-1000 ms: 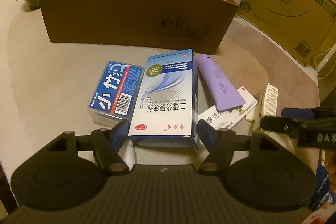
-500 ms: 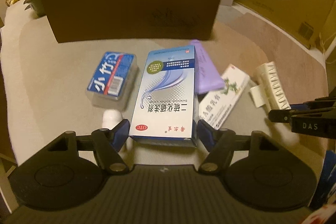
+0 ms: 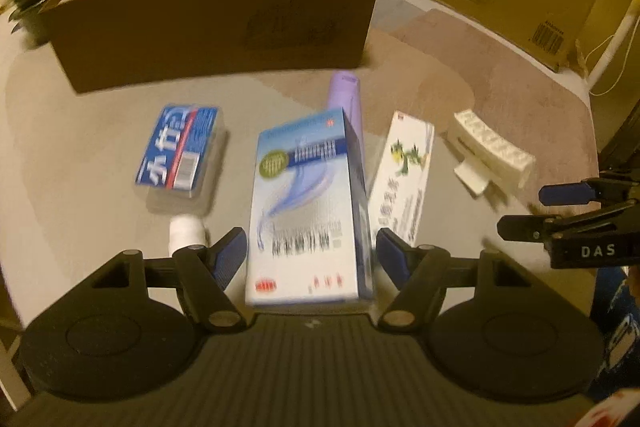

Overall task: Organize rigid objects
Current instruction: 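Grasp the blue-white medicine box with the left tool while the right tool grasps the white blister tray, then carry the medicine box and blister tray with both tools into the brown box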

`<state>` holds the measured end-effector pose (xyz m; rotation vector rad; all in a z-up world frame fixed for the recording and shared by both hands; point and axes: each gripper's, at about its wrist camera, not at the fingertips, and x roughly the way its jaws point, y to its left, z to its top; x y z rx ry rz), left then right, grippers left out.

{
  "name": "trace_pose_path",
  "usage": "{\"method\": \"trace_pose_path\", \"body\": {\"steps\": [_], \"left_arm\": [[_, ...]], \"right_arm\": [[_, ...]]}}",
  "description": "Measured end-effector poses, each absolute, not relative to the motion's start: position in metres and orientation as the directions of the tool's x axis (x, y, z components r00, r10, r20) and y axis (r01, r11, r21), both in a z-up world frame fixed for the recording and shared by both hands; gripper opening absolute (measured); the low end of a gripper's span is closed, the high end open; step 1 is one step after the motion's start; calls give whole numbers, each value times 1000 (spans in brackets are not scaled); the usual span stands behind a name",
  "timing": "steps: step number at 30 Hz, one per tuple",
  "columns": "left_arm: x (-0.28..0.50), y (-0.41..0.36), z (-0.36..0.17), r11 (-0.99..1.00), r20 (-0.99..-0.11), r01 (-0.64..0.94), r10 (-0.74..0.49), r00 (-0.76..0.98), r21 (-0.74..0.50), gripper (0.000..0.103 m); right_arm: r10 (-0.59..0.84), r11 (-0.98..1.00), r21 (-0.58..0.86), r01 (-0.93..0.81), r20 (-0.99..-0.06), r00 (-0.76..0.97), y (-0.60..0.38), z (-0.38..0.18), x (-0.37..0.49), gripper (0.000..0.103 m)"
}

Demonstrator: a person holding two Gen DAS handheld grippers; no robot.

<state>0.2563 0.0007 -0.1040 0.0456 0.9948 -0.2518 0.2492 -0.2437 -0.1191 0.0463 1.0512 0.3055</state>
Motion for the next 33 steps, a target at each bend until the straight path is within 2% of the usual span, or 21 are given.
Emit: {"method": "trace_pose_path", "body": {"steps": [9,14,20,24,30,32,33], "left_arm": [[292,13,-116,960,-838,202,-271,474,-196,67],[297,12,-116,961,-827,205,-267,495,-188,66],[293,6,-107,974,-813,209,-193,550,-90,65],[292,6,-99,977,-802,201,-171,572,-64,65],[290,11,-92,982,-797,183,-148,586,-48,65],[290,12,-90,983,-795,180,-141,591,-41,65],[289,14,-89,983,-793,178,-139,592,-40,65]], "right_arm": [[275,960,200,-199,-817,507,-245,-108,270,72],[274,960,201,-195,-817,508,-243,-110,282,72],[267,962,198,-187,-825,498,-240,-115,288,72],[254,965,182,-190,-837,485,-236,-118,292,61],[245,966,174,-190,-843,479,-232,-122,296,59],[238,968,164,-191,-845,478,-232,-122,297,56],[238,968,166,-190,-846,476,-232,-123,298,51]]}}
